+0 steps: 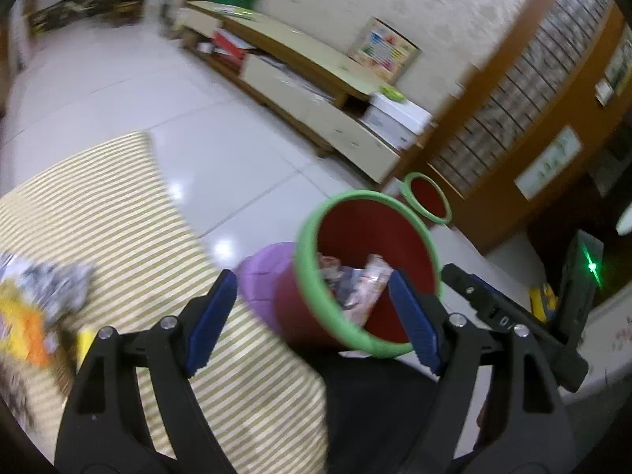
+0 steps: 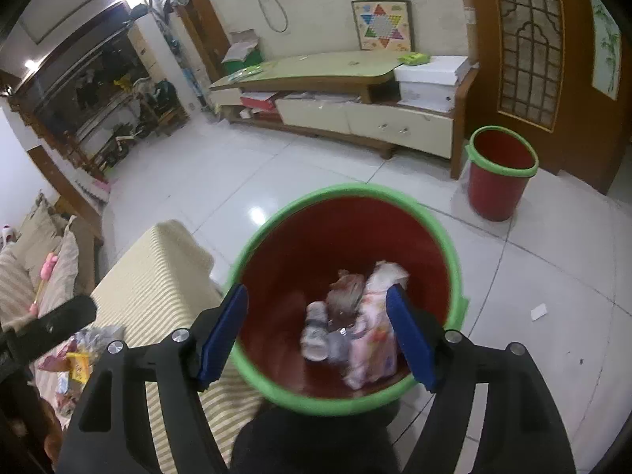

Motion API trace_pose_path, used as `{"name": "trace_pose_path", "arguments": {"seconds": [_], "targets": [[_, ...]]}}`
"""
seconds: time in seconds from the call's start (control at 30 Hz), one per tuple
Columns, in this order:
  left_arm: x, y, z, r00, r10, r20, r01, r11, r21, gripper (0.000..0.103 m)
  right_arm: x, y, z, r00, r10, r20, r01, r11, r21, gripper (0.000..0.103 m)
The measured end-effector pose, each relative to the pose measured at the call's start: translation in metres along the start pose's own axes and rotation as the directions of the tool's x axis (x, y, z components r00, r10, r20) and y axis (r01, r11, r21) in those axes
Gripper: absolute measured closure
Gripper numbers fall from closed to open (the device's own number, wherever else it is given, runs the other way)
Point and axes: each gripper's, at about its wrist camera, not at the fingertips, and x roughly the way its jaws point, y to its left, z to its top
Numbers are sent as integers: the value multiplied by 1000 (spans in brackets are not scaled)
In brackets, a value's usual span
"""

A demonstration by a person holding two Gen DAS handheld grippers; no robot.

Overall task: Collect trash
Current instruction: 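Return both open tools over the trash on the table, then grasp the crumpled newspaper with the left gripper while the right grasps the pink wrapper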

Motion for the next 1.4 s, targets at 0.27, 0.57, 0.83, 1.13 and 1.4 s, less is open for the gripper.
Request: {"name": "trace_pose_path", "arguments": {"seconds": [0.27,0.57,0.83,1.13,1.4], "targets": [[-76,91,-47,975,220,38,-212,966,-151,26,5,57,-34,994,60,-90,-68,994,-83,31],[-150,228,-111,872,488,-32,-430,733,-528,26,10,108,-65,981,102,-165,-129,979,-160,31],[-123,258,-124,886,452,-105,-429,711,-556,48,3,153,-83,970,139,-198,-188,949,-254,31],[-148,264,-139,917,395,-56,-356,748,-561,90,2,202,-94,957,173,-233,-250,900,-356,31],[-179,244,-175,925,370,-86,-359,780,-513,90,16,304,-102,923,274,-271,-379,771,-511,31]]}}
